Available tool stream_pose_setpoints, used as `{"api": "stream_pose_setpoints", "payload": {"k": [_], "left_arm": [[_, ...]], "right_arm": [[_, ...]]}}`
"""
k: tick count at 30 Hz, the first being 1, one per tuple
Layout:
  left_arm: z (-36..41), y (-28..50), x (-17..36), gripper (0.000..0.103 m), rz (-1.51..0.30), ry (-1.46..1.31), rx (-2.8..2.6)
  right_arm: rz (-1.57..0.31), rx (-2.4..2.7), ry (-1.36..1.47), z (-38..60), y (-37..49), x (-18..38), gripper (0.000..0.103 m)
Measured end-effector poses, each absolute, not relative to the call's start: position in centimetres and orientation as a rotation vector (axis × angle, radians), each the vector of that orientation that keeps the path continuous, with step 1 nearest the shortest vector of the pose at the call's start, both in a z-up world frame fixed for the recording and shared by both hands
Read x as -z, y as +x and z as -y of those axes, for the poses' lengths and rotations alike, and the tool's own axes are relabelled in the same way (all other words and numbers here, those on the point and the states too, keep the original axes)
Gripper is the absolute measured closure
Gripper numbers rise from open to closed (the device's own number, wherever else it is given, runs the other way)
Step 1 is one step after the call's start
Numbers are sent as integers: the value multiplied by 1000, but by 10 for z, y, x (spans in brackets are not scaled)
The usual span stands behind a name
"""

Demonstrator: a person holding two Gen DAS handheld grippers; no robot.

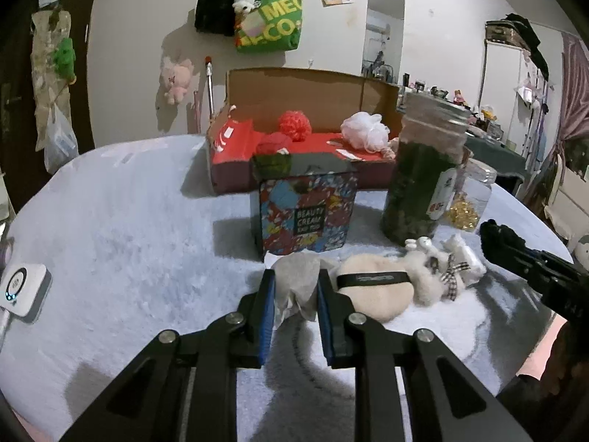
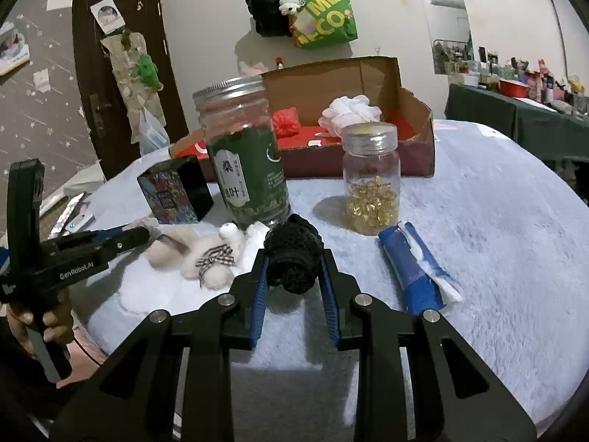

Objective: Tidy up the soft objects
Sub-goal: 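Grasp the white tissue with the left gripper while the right grasps the black scrunchie, then carry the tissue and black scrunchie over the box with both grippers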

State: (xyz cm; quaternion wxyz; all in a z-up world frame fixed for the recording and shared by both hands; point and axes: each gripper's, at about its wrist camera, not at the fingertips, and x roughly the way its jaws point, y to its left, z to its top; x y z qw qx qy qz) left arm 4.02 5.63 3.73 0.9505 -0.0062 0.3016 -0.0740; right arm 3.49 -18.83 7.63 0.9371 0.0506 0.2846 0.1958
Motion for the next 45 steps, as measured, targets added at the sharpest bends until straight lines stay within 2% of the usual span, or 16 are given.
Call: {"api": "stream_pose_setpoints", "payload": {"k": [23, 45], "left_arm": [[7, 56, -65, 81, -623, 22, 403], [-13, 55, -66, 81, -664, 43, 385]], "right_arm": [[-660, -468, 114, 191, 60, -95, 78], [-716, -505, 90, 194, 73, -91, 78]]}}
